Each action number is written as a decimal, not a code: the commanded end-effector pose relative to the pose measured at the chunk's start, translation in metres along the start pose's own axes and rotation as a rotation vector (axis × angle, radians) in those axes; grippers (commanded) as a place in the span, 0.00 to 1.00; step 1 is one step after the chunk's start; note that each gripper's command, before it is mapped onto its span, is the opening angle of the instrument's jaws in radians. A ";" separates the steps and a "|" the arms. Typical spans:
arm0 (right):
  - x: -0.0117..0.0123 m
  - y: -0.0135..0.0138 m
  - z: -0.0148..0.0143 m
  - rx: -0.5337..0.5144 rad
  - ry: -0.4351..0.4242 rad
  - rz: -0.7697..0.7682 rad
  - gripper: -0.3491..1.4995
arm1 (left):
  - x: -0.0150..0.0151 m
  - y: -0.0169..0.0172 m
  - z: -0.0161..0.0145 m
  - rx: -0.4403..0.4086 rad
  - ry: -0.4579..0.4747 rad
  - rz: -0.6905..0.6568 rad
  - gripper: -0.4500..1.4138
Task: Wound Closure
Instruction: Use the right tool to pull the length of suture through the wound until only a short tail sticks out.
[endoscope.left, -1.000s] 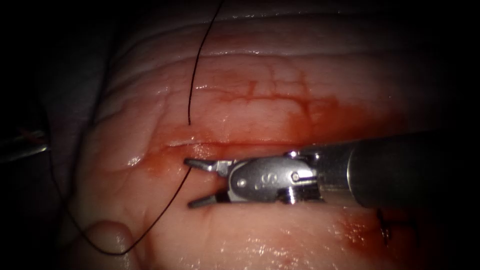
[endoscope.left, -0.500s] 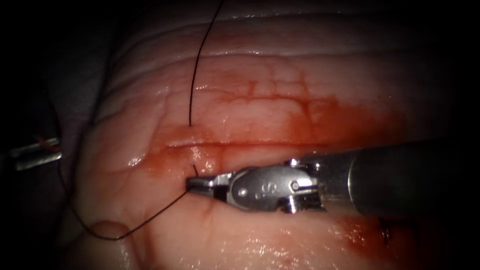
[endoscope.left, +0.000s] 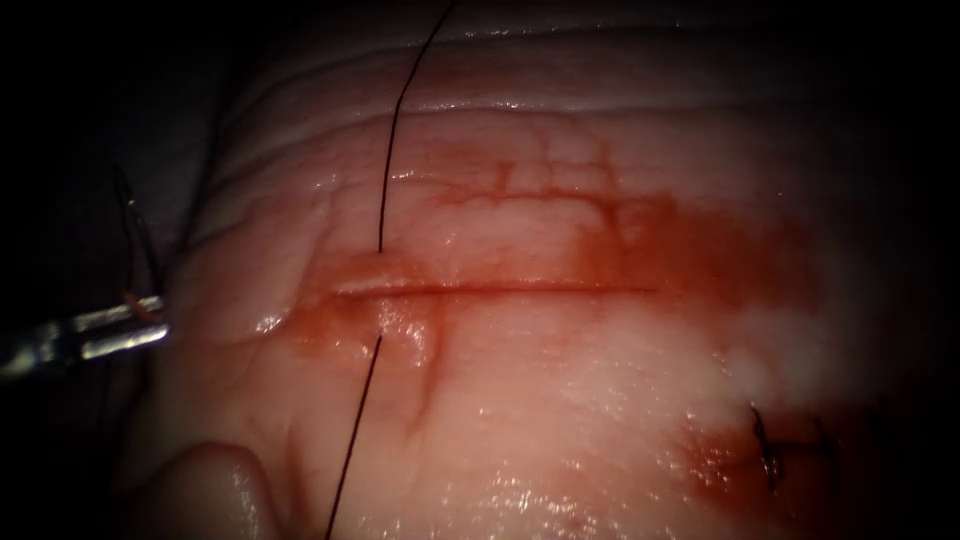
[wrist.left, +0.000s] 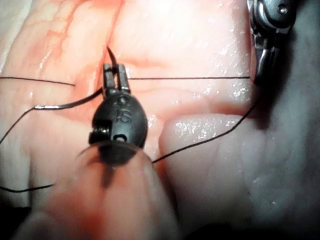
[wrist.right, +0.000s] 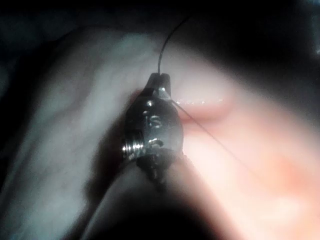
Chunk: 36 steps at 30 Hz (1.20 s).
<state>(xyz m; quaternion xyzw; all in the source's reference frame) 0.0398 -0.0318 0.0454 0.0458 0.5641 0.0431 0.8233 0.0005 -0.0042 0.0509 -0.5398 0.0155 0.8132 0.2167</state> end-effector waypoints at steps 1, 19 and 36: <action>-0.0007 0.0014 0.0004 -0.009 0.007 -0.016 0.62 | -0.0004 0.0002 0.0005 -0.004 0.001 0.000 0.00; -0.0107 0.0145 -0.0008 -0.167 0.020 -0.093 0.91 | -0.0014 -0.0008 0.0004 -0.007 0.001 0.002 0.00; -0.0122 0.0137 -0.0001 -0.138 -0.044 0.024 0.00 | -0.0012 -0.0005 0.0004 -0.007 -0.002 0.002 0.00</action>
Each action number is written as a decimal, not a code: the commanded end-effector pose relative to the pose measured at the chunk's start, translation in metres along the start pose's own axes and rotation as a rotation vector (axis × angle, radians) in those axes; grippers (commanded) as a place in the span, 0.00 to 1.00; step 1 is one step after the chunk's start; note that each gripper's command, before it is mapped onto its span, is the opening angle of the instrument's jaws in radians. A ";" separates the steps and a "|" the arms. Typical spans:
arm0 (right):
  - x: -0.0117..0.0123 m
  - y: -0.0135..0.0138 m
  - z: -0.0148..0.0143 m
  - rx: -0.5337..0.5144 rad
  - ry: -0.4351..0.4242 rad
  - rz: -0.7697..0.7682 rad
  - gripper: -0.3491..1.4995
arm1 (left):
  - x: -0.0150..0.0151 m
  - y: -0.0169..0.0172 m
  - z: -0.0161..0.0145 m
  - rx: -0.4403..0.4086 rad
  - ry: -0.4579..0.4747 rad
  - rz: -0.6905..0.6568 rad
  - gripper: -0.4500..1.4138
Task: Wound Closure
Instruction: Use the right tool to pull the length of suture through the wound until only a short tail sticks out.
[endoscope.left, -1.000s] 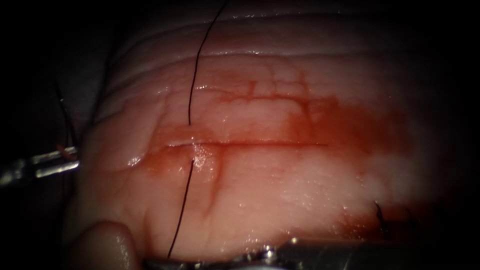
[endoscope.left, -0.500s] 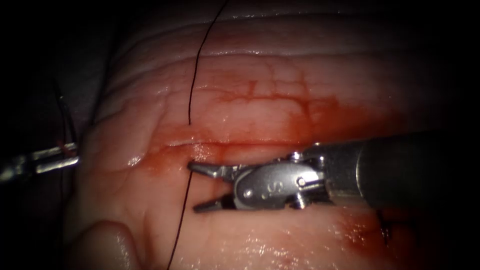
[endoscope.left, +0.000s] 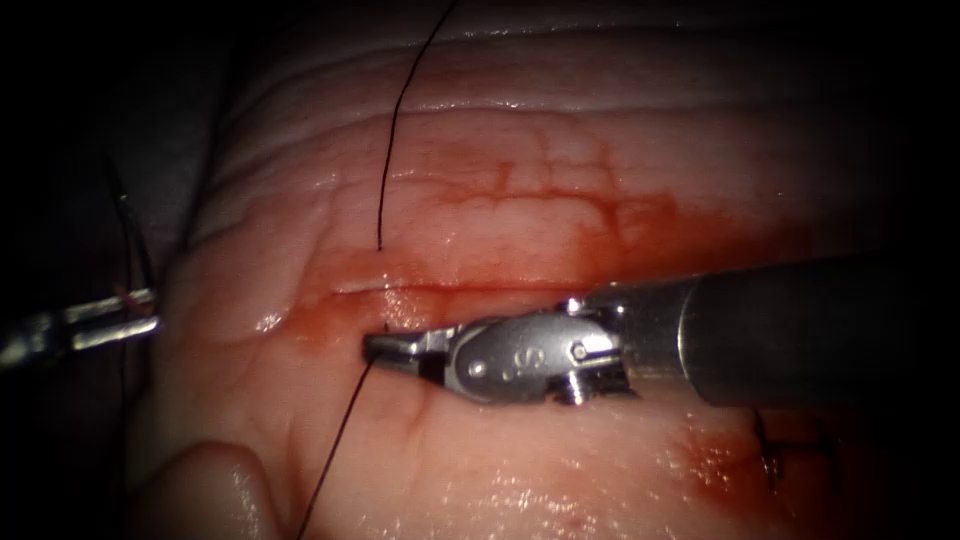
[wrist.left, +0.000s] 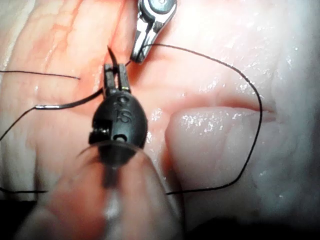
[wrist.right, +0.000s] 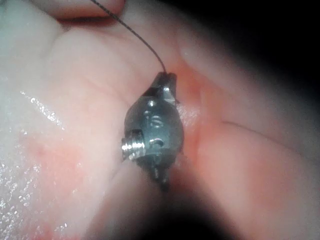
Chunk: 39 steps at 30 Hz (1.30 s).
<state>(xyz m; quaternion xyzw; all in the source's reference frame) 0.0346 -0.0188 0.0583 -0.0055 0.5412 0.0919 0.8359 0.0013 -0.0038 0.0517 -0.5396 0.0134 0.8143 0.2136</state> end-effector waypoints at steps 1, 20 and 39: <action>0.0003 -0.0014 0.0000 0.009 -0.002 -0.002 0.00 | -0.0004 0.0003 0.0007 0.001 0.000 -0.001 0.00; 0.0129 -0.0191 -0.0047 0.196 0.081 -0.053 0.00 | -0.0004 0.0006 0.0009 -0.004 -0.012 0.002 0.00; 0.0007 -0.0009 -0.0008 0.006 0.127 -0.155 0.88 | -0.0004 0.0007 0.0009 -0.006 -0.014 -0.003 0.00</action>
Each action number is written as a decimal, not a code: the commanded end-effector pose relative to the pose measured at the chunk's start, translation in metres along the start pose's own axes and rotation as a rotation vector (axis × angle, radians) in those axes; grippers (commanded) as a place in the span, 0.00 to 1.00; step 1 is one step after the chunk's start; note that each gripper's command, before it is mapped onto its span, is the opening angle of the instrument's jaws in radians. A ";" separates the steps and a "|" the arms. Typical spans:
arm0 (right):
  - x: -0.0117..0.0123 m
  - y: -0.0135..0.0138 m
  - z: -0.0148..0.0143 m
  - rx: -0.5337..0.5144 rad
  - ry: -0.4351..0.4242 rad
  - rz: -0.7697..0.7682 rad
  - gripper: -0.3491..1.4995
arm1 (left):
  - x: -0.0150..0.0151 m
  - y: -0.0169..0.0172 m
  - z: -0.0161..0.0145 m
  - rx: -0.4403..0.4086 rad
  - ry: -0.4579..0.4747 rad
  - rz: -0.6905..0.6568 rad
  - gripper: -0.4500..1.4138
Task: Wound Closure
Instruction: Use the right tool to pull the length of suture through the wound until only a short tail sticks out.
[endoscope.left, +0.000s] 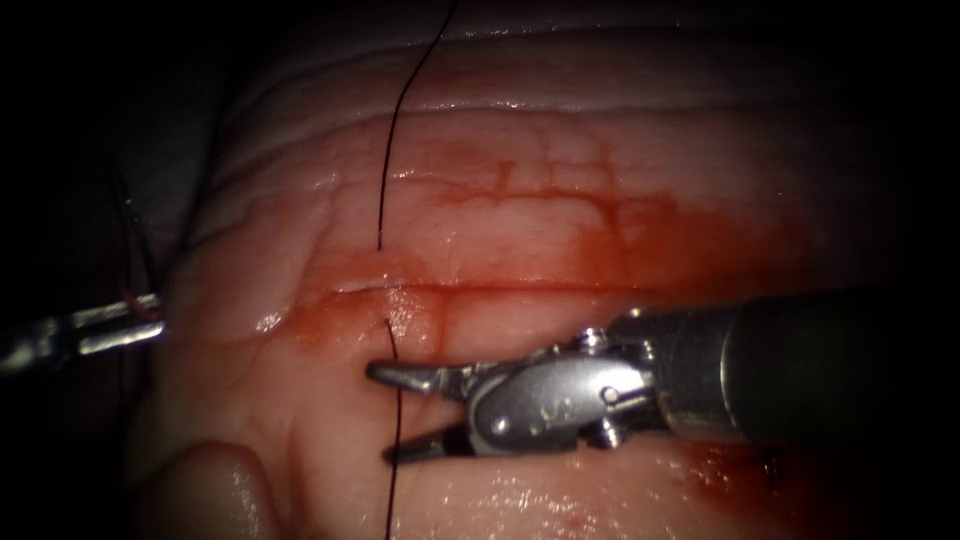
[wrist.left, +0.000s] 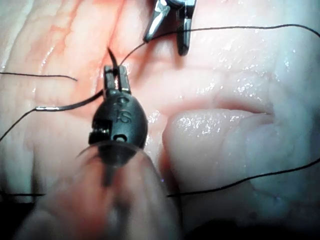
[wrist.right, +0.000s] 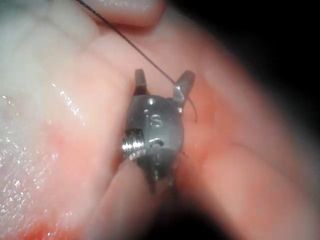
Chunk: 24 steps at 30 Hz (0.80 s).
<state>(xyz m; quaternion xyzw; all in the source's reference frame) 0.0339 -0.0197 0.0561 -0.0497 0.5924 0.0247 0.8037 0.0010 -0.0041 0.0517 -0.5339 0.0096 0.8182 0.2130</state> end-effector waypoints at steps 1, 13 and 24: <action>-0.0010 0.0000 0.0007 -0.002 -0.003 -0.002 0.88 | -0.0004 0.0003 0.0007 -0.002 0.001 -0.001 0.00; -0.0032 0.0019 0.0032 -0.037 -0.009 0.025 0.17 | -0.0005 0.0004 0.0007 -0.005 0.001 0.000 0.00; -0.0019 0.0002 0.0005 -0.035 -0.078 0.166 0.00 | -0.0005 0.0005 0.0009 -0.007 0.000 0.001 0.00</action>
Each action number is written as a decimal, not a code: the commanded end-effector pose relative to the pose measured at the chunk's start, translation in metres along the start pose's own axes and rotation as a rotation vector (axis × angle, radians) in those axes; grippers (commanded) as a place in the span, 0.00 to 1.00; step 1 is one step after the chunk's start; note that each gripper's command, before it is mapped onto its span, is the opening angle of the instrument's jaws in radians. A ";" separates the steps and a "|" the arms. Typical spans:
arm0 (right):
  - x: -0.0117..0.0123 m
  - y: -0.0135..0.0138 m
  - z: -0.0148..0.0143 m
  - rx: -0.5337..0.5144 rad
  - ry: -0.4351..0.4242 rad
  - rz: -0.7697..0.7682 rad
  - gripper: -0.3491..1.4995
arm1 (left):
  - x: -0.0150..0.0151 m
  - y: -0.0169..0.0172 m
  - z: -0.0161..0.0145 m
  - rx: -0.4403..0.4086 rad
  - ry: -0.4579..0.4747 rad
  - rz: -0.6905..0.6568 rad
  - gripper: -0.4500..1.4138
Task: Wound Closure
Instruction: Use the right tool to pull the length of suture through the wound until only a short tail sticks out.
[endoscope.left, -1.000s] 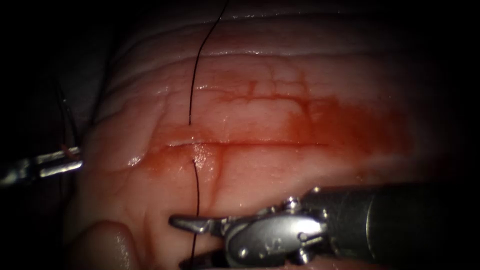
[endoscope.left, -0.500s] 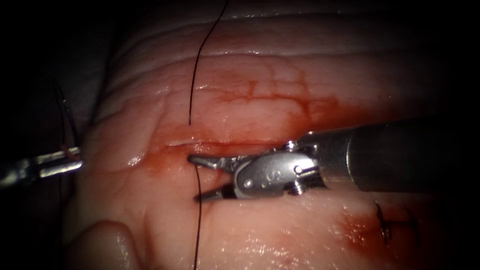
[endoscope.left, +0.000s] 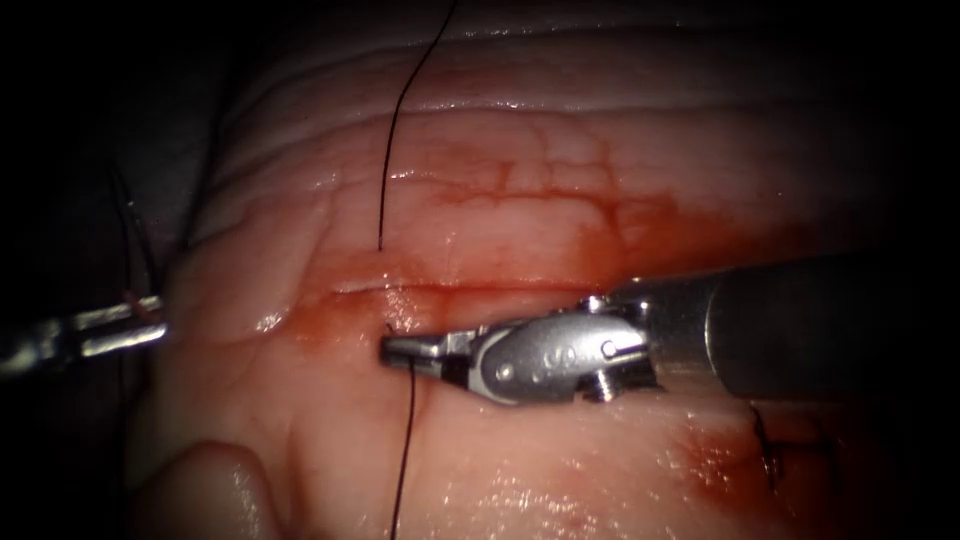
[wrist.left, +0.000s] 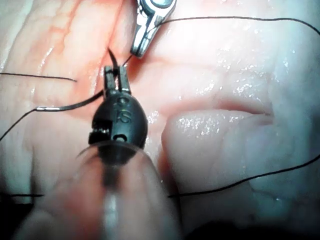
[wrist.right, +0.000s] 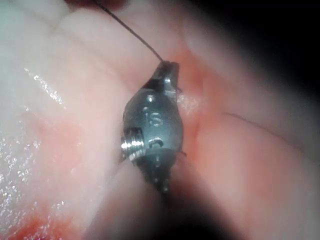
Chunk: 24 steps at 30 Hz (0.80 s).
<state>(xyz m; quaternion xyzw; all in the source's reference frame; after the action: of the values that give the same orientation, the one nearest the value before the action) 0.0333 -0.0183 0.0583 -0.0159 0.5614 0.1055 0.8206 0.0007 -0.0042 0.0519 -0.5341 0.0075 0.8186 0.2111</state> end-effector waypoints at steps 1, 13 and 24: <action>0.0005 -0.0018 -0.0004 0.011 0.003 -0.002 0.00 | -0.0004 0.0003 0.0007 -0.001 0.001 0.000 0.00; 0.0118 -0.0207 -0.0122 0.128 0.021 -0.099 0.00 | -0.0005 0.0005 0.0010 -0.008 -0.002 -0.004 0.00; 0.0102 -0.0129 -0.0092 0.115 0.062 -0.205 0.73 | -0.0004 0.0007 0.0010 -0.016 0.002 -0.003 0.00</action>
<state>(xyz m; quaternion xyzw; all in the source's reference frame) 0.0304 -0.0304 0.0436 -0.0294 0.5871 -0.0112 0.8089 0.0003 -0.0045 0.0520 -0.5360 0.0009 0.8181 0.2082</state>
